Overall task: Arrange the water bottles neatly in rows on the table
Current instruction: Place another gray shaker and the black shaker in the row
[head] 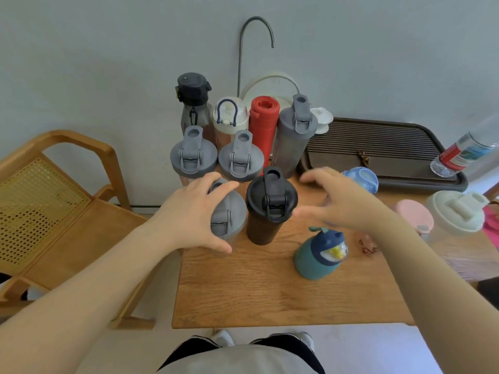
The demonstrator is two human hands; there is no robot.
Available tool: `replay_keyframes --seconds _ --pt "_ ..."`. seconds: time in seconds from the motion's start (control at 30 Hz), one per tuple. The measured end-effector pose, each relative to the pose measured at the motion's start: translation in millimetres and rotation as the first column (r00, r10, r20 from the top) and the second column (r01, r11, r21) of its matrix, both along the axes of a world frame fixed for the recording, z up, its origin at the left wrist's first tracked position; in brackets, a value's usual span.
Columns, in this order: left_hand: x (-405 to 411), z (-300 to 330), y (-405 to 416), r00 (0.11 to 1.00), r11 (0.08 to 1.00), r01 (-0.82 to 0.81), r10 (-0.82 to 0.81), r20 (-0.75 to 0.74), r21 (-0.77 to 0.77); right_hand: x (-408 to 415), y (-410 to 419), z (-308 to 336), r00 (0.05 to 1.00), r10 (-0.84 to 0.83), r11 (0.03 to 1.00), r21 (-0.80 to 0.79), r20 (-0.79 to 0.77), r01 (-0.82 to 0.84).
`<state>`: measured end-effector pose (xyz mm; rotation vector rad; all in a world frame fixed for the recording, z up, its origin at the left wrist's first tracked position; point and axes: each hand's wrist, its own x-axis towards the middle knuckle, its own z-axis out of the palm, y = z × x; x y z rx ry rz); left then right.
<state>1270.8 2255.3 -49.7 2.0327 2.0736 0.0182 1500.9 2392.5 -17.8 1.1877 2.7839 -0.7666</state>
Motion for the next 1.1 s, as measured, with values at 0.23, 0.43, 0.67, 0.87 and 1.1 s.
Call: replay_keyframes --seconds 0.23,0.43,0.67,0.87,1.1 --pt "9 -1 -7 1.0 1.0 -0.02 0.02 -0.007 0.011 -59 0 -8 0.904 0.325 0.918 0.137 0.279 -0.372" --pt "19 -8 -15 0.998 0.994 -0.015 0.009 0.055 0.108 -56 6 -19 0.877 0.373 0.881 0.182 0.302 -0.437" --pt "51 -7 8 0.999 0.992 -0.003 -0.002 0.041 0.124 -44 45 -14 0.882 0.328 0.886 0.213 0.338 -0.411" --pt "80 -5 42 1.0 0.99 0.017 -0.019 0.014 0.142 -21 90 -7 0.894 0.236 0.913 0.229 0.381 -0.338" --pt "103 -3 91 1.0 0.994 -0.026 0.028 -0.012 0.109 6 109 -7 0.864 0.277 0.903 0.193 0.421 -0.384"
